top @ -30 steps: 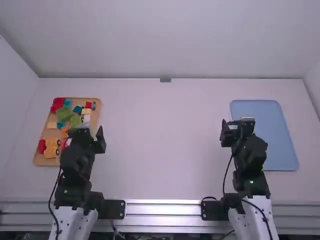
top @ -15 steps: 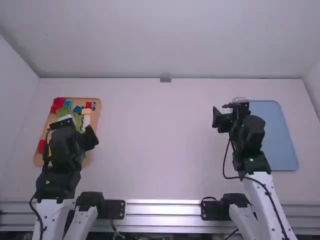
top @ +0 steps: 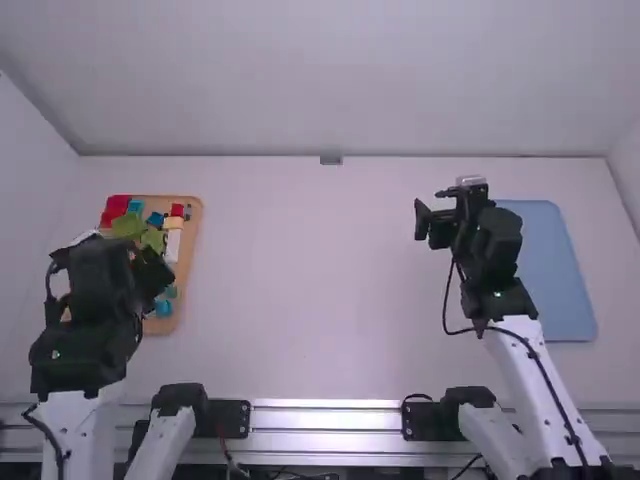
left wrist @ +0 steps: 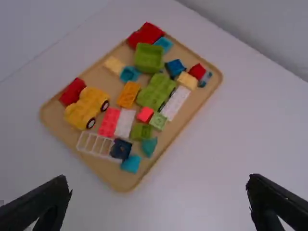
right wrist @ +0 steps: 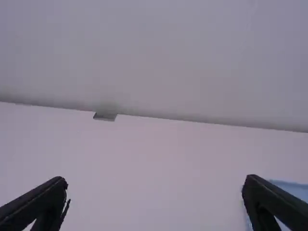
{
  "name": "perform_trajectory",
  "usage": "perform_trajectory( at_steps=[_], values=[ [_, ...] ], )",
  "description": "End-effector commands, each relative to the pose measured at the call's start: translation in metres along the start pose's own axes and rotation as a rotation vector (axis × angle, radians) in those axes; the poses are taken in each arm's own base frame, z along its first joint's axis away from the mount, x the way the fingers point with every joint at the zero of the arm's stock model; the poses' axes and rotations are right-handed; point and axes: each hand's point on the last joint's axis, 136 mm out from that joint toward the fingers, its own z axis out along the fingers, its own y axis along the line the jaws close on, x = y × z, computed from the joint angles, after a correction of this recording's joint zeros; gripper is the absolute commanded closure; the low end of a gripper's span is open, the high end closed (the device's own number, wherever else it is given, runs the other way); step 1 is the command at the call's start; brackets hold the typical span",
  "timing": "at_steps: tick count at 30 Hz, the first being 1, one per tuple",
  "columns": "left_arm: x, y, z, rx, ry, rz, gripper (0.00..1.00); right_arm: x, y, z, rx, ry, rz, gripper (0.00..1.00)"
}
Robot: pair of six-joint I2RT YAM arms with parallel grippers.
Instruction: Assemble lego blocks to make yellow taxi
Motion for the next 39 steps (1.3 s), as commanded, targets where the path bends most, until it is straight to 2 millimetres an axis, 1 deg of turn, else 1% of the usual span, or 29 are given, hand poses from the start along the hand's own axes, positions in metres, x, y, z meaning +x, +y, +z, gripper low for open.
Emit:
perform_trajectory(
  at_steps=[1,2,4,7,14,18,21,24,27,29,31,32,33,35,37,39],
  values=[
    [-0.012,0.016,-0.005,-0.095,-0.015,-0.097,0.01,-0.019,-0.002,-0.001,0.008,-0.040,0.002,0.01],
    [-0.012,0.020,-0.006,-0.118,-0.011,-0.114,0.01,-0.019,-0.002,-0.001,0.007,-0.039,0.002,0.01],
    [-0.012,0.034,-0.008,-0.203,0.011,-0.162,0.01,-0.019,-0.002,-0.001,0.007,-0.039,0.002,0.01],
    [-0.011,0.042,-0.012,-0.272,0.062,-0.177,0.01,-0.020,-0.001,-0.001,0.006,-0.043,0.001,0.01],
    [-0.022,0.040,-0.016,-0.309,0.117,-0.147,0.01,-0.023,-0.002,-0.001,0.008,-0.054,-0.003,0.01],
    [-0.028,0.043,-0.021,-0.340,0.140,-0.155,0.01,-0.024,-0.003,-0.001,0.011,-0.059,-0.005,0.01],
    [-0.031,0.044,-0.020,-0.345,0.174,-0.163,0.01,-0.025,-0.003,-0.001,0.011,-0.062,-0.016,0.01],
    [-0.034,0.041,-0.012,-0.312,0.227,-0.155,0.01,-0.025,-0.003,-0.001,0.013,-0.061,-0.055,0.01],
    [-0.038,0.052,-0.001,-0.341,0.275,-0.205,0.01,-0.025,-0.003,-0.001,0.014,-0.064,-0.064,0.01],
    [-0.037,0.055,0.005,-0.336,0.309,-0.221,0.01,-0.026,-0.003,-0.001,0.014,-0.065,-0.065,0.01],
    [-0.037,0.058,0.017,-0.310,0.355,-0.244,0.01,-0.026,-0.003,-0.001,0.014,-0.066,-0.065,0.01],
    [-0.038,0.064,0.023,-0.324,0.365,-0.274,0.01,-0.026,-0.003,-0.001,0.014,-0.066,-0.065,0.01],
    [-0.038,0.064,0.024,-0.325,0.368,-0.277,0.01,-0.026,-0.003,-0.001,0.014,-0.066,-0.065,0.02],
    [-0.037,0.078,0.035,-0.348,0.406,-0.321,0.01,-0.027,-0.003,-0.001,0.014,-0.070,-0.066,0.01],
    [-0.036,0.080,0.042,-0.328,0.436,-0.327,0.01,-0.027,-0.003,-0.001,0.014,-0.073,-0.066,0.02],
    [-0.032,0.079,0.054,-0.262,0.495,-0.314,0.01,-0.029,-0.003,-0.002,0.014,-0.080,-0.067,0.01]
  ],
)
